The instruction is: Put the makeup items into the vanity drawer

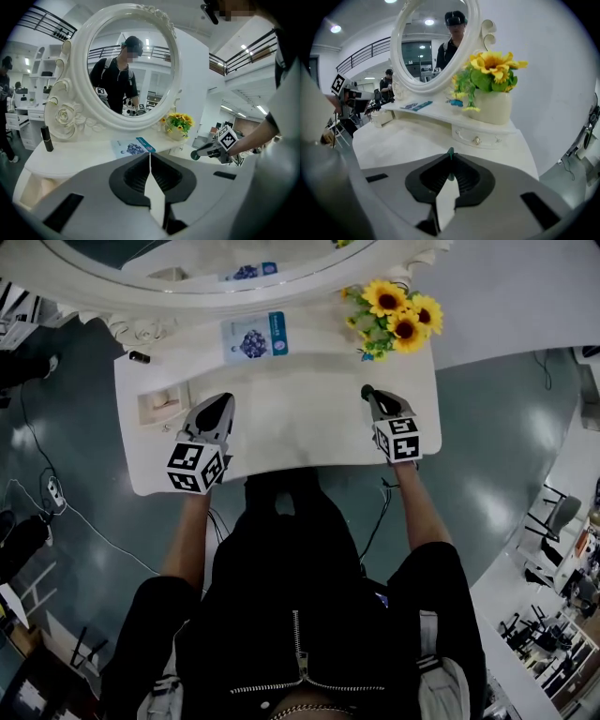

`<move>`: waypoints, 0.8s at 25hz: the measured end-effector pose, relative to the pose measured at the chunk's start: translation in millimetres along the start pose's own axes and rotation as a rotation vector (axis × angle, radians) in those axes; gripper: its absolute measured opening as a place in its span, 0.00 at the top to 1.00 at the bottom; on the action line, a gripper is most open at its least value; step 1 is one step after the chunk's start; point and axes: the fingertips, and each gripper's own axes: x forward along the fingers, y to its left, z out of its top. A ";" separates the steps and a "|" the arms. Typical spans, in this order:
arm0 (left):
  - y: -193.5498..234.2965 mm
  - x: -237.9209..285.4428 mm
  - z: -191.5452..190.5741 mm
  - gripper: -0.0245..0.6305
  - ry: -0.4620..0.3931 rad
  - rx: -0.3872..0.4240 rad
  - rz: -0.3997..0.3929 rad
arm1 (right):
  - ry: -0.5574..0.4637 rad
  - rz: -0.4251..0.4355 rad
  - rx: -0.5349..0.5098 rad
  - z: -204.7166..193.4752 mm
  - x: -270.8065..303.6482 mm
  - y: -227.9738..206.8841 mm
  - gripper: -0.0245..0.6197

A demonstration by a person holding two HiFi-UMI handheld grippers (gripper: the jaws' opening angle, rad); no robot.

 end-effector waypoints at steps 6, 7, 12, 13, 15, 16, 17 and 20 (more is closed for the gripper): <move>9.1 -10.7 21.0 0.92 -0.057 0.014 0.010 | -0.161 0.001 -0.011 62.3 -27.2 12.7 0.91; 10.5 -12.5 25.0 0.92 -0.070 0.017 0.012 | -0.191 -0.002 -0.019 73.5 -32.1 15.5 0.91; 19.6 -29.1 42.0 0.92 -0.119 0.026 0.032 | -0.322 -0.006 -0.049 121.5 -56.5 33.0 0.91; 22.5 -32.4 45.1 0.92 -0.129 0.026 0.039 | -0.339 -0.008 -0.053 128.9 -58.8 35.0 0.91; 28.0 -39.3 49.9 0.92 -0.146 0.025 0.054 | -0.351 -0.003 -0.063 138.8 -58.5 39.1 0.91; 30.6 -43.4 51.2 0.92 -0.154 0.023 0.064 | -0.349 0.004 -0.068 141.9 -56.8 41.9 0.91; 33.5 -47.9 51.9 0.92 -0.162 0.020 0.074 | -0.346 0.013 -0.075 144.4 -54.5 45.6 0.91; 45.0 -64.8 51.6 0.92 -0.189 0.011 0.114 | -0.340 0.045 -0.099 152.1 -45.1 61.5 0.91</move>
